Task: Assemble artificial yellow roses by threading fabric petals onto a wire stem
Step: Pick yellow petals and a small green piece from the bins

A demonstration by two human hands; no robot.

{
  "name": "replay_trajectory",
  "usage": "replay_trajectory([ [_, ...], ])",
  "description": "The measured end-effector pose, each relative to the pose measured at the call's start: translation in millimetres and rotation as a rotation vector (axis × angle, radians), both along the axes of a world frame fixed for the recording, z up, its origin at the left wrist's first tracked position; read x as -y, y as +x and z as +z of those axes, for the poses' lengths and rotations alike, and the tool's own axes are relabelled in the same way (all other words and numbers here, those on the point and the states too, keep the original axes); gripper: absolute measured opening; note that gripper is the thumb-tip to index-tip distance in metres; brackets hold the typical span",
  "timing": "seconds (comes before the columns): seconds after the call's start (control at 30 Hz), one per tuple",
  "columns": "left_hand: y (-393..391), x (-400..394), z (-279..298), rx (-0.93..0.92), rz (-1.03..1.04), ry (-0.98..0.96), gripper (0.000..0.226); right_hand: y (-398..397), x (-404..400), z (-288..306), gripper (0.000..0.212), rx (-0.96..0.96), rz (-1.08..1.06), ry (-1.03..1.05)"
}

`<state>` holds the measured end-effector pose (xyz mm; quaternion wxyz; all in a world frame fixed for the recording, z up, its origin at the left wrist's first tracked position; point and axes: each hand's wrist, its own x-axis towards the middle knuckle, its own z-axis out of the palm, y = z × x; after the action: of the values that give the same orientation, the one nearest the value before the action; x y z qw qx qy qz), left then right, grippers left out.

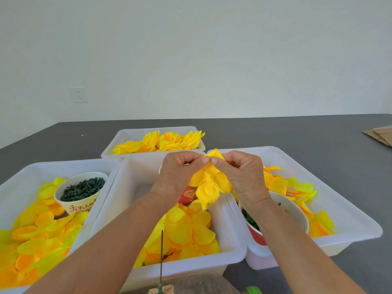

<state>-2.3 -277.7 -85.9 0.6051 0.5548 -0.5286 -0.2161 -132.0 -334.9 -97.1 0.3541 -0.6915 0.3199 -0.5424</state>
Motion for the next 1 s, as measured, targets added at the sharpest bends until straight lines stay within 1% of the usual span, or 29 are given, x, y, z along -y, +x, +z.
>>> replay_trajectory([
  [0.07,3,-1,2,-0.095,-0.028,0.032,0.009,2,-1,0,0.009,0.018,0.080,0.038],
  [0.1,5,-1,4,-0.066,-0.001,0.036,0.007,1,-1,1,0.010,0.019,0.134,0.065],
  [0.17,9,-1,5,0.154,0.137,0.004,0.005,1,-1,2,0.011,-0.015,0.192,0.080],
  [0.23,8,-2,5,0.421,0.280,-0.069,0.009,1,-2,0,0.007,-0.039,0.149,0.032],
  [0.27,5,-3,4,0.514,0.321,-0.106,0.011,1,-1,-1,0.011,-0.055,0.098,-0.007],
  [0.33,1,-3,1,0.592,0.355,-0.148,0.014,2,-1,-3,0.015,-0.081,0.032,-0.039],
  [0.37,0,-3,0,0.581,0.344,-0.155,0.013,3,-1,-3,0.013,-0.091,0.010,-0.034],
  [0.4,-1,-3,0,0.527,0.308,-0.150,0.012,3,-1,-3,0.011,-0.103,-0.013,-0.023],
  [0.43,0,-2,-1,0.439,0.254,-0.127,0.012,4,1,-3,0.010,-0.117,-0.030,-0.002],
  [0.5,2,-1,1,0.232,0.136,-0.056,0.020,5,4,-4,0.012,-0.125,-0.024,0.071],
  [0.53,3,-1,1,0.160,0.093,-0.026,0.022,5,4,-4,0.014,-0.124,-0.006,0.103],
  [0.63,9,2,-2,0.055,0.049,0.074,0.022,5,3,-4,0.015,-0.109,0.063,0.086],
  [0.7,13,4,-3,0.053,0.097,0.124,0.021,5,-2,-2,0.009,-0.108,0.115,0.013],
  [0.8,15,5,-2,0.120,0.172,0.069,0.022,5,-6,1,0.004,-0.104,0.150,-0.035],
  [0.83,14,4,-2,0.106,0.160,0.042,0.022,4,-5,1,0.006,-0.070,0.140,0.006],
  [0.93,10,3,-3,0.035,0.070,-0.012,0.023,2,-3,1,0.013,0.118,0.118,0.259],
  [1.0,8,4,-4,0.027,0.055,-0.022,0.024,1,-1,0,0.010,0.111,0.081,0.268],
])
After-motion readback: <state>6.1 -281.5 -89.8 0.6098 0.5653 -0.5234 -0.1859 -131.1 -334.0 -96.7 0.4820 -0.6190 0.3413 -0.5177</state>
